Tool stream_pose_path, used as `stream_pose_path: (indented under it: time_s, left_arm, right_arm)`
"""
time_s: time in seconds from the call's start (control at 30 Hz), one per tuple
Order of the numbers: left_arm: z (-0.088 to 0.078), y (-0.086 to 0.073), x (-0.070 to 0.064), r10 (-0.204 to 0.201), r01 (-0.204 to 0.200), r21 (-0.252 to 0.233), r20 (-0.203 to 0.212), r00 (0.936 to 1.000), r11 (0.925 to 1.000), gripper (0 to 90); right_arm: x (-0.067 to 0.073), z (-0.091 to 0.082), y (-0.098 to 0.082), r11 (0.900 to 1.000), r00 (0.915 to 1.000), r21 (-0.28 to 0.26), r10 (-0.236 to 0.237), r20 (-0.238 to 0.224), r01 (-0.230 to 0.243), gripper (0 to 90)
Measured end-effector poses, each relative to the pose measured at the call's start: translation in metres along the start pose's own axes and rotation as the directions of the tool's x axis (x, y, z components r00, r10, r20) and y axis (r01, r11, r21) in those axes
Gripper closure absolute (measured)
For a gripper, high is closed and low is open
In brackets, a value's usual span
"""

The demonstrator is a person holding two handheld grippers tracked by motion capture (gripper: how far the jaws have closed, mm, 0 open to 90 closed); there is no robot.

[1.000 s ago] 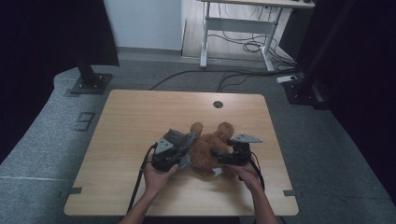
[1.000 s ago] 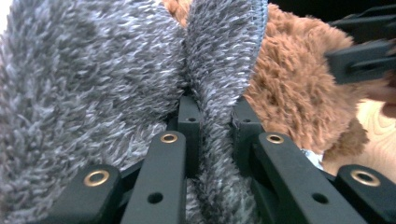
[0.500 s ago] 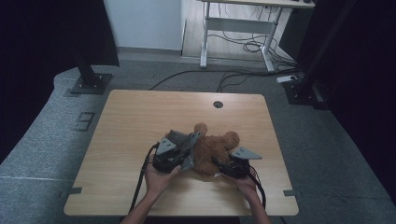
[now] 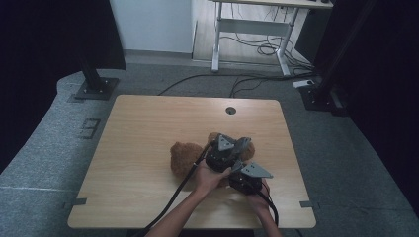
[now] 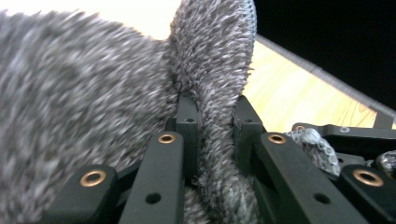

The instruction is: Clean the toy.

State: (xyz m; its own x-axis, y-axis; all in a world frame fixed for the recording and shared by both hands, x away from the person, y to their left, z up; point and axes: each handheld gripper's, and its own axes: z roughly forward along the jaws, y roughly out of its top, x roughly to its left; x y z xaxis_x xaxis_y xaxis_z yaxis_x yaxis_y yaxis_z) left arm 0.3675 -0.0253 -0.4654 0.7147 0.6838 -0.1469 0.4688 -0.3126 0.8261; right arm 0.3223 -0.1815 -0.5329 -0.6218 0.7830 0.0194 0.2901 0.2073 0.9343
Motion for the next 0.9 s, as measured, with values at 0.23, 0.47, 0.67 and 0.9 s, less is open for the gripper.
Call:
stream_pose_path:
  time_s: [0.23, 0.47, 0.67, 0.9]
  left_arm:
    - [-0.036, -0.014, 0.028, 0.005, -0.007, -0.023, -0.095, 0.9954, 0.9997, 77.6]
    - [-0.095, -0.042, 0.082, -0.106, 0.094, -0.093, -0.141, 0.9842, 0.9913, 77.5]
    - [-0.12, -0.063, 0.117, -0.164, 0.15, -0.08, -0.22, 0.9617, 0.9855, 77.4]
    - [-0.114, -0.094, 0.139, -0.26, 0.262, -0.017, -0.191, 0.9463, 0.9649, 77.6]
  right_arm:
    - [-0.002, -0.001, 0.0, 1.0, 1.0, -0.003, 0.007, -0.005, -0.007, 52.8]
    - [-0.004, 0.0, 0.0, 1.0, 0.9995, -0.014, 0.028, -0.014, -0.028, 52.9]
    - [-0.004, -0.001, -0.003, 0.999, 0.9992, -0.03, 0.03, -0.026, -0.031, 53.2]
    - [-0.005, -0.002, -0.003, 0.999, 0.999, -0.028, 0.03, -0.034, -0.031, 53.4]
